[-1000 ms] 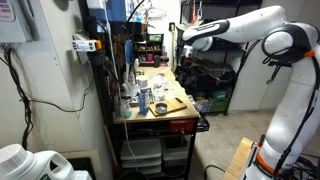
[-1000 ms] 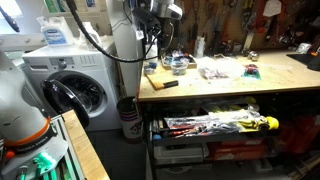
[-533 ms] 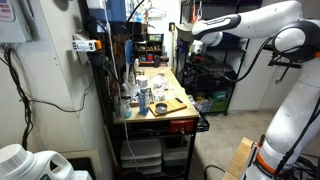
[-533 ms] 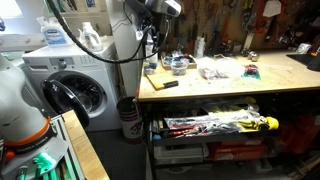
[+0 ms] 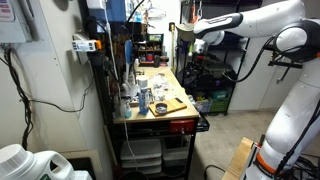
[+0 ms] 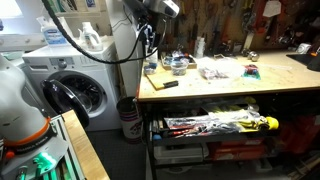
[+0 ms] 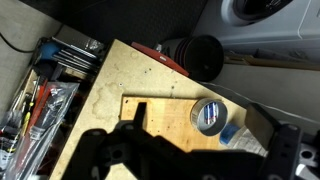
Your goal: Put the white can on the wooden boar, then put the batteries in the can
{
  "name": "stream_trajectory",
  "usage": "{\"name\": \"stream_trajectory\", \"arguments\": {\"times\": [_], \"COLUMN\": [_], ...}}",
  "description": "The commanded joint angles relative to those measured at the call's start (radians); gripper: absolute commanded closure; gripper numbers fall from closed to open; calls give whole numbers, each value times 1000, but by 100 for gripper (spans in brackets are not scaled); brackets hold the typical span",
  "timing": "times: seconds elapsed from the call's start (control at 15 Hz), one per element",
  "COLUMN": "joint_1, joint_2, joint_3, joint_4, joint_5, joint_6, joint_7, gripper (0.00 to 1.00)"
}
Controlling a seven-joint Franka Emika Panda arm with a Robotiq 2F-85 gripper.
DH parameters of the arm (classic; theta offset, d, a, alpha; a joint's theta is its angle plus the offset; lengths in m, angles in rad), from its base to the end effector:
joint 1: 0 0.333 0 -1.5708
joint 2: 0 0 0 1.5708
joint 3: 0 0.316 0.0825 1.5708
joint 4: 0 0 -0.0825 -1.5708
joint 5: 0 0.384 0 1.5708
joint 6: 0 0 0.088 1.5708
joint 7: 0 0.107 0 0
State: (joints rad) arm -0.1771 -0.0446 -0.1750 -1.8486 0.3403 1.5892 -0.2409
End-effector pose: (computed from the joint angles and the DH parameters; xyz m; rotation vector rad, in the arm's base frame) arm 0.5051 -0.1496 0.5264 -2.7367 0.2107 0.1436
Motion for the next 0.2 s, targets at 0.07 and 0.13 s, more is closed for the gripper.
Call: {"name": "stream_trajectory", "arguments": {"times": [0.07, 0.13], "joint_1": [3, 3], "joint_2": [2, 2], "joint_3": [-4, -4], "joint_4": [5, 5], "joint_5": [0, 0], "joint_6": [-4, -4], "joint_7": [0, 0], "gripper": [0, 0]}}
